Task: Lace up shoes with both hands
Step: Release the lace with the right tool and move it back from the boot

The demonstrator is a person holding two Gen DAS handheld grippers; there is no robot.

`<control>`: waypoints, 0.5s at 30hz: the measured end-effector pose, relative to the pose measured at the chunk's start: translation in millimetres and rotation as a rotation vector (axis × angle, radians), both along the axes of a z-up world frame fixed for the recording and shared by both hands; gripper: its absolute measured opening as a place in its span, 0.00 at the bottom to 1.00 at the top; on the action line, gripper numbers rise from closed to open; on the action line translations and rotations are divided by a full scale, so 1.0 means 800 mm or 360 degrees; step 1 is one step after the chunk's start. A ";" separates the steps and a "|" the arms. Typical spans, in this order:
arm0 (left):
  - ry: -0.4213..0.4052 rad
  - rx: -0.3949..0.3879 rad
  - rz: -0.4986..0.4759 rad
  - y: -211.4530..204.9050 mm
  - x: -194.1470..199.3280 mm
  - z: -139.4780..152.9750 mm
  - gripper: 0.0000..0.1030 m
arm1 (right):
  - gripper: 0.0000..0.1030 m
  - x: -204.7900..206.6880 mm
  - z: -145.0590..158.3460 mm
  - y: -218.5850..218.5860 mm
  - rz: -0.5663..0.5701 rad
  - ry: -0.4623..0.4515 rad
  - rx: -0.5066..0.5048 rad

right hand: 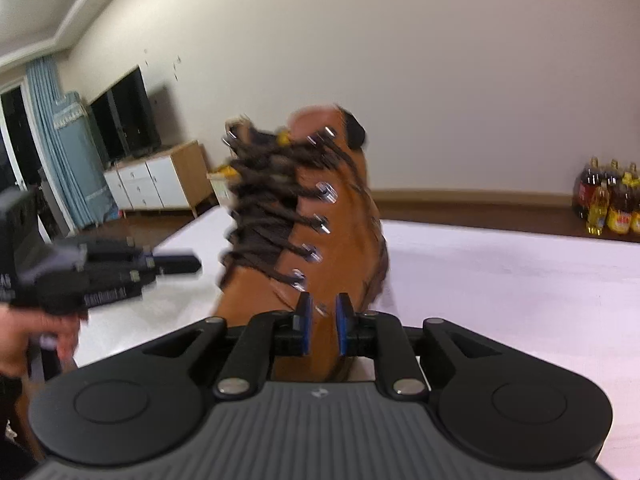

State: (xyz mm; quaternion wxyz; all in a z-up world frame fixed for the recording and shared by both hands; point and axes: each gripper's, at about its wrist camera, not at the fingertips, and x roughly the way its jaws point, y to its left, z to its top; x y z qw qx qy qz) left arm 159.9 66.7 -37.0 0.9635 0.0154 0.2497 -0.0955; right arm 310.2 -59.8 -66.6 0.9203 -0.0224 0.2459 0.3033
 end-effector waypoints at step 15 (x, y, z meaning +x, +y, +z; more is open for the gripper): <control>0.0066 -0.0043 0.0092 -0.025 -0.053 -0.008 0.04 | 0.15 0.006 0.028 0.071 -0.0023 -0.0189 -0.0149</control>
